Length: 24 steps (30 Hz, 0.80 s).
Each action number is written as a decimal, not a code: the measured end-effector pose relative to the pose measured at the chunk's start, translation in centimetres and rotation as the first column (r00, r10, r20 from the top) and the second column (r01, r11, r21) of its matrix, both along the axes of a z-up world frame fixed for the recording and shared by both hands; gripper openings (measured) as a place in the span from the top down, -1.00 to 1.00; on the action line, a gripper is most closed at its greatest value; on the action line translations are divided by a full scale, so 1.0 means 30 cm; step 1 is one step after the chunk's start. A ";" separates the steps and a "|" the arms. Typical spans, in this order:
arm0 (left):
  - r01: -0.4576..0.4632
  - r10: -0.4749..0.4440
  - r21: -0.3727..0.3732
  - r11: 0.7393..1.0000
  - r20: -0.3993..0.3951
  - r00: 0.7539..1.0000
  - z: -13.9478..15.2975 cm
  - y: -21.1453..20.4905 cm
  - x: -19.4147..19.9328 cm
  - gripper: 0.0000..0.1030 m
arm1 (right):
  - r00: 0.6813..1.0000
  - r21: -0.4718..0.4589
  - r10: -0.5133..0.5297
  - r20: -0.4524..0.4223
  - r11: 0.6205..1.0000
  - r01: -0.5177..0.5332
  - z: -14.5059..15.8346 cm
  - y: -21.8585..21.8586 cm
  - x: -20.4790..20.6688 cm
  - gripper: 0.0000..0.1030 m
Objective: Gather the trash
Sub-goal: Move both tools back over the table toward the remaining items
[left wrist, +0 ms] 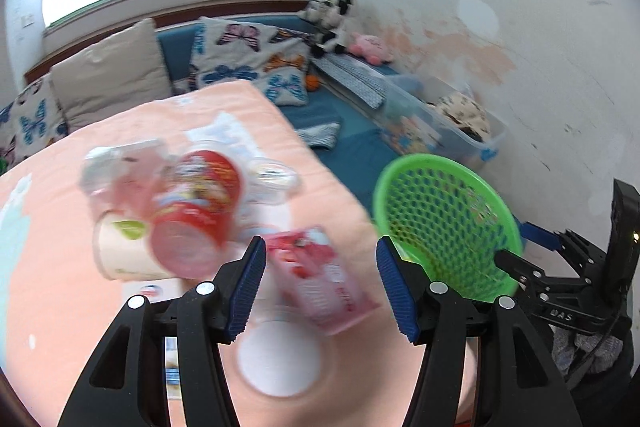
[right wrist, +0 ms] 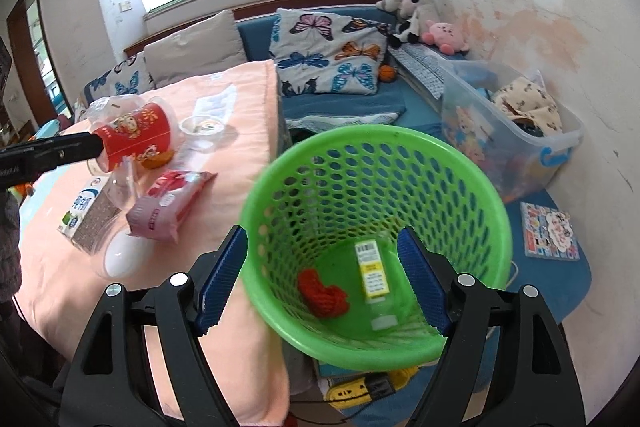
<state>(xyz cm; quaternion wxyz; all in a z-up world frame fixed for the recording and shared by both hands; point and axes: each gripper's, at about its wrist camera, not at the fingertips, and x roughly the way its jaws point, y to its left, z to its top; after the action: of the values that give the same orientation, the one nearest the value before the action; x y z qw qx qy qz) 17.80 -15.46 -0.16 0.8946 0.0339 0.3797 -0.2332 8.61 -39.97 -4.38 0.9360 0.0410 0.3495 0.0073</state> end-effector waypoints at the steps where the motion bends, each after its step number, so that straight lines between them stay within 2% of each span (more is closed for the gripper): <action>1: -0.019 0.019 0.000 1.000 0.001 1.000 0.003 0.023 0.009 -0.08 | 1.000 -0.001 0.005 0.000 1.000 -0.005 0.001 0.009 0.005 -0.51; 11: -0.159 0.159 -0.037 0.987 -0.019 0.987 0.007 0.204 0.100 -0.10 | 0.995 0.012 0.100 -0.018 0.995 -0.100 -0.007 0.133 0.073 -0.54; 19: -0.222 0.220 -0.053 0.974 -0.040 0.975 -0.019 0.312 0.081 -0.13 | 0.971 0.047 0.230 -0.057 0.973 -0.228 -0.057 0.299 0.138 -0.54; 24: -0.249 0.246 -0.046 0.967 -0.056 0.968 -0.051 0.358 0.056 -0.22 | 0.955 0.074 0.286 -0.083 0.957 -0.280 -0.090 0.388 0.193 -0.54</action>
<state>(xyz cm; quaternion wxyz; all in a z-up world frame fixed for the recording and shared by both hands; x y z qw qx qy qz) 19.47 -4.71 -1.70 0.9075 -0.0430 0.3970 -0.1304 14.42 -28.33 -7.09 0.9064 0.0194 0.3944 0.1502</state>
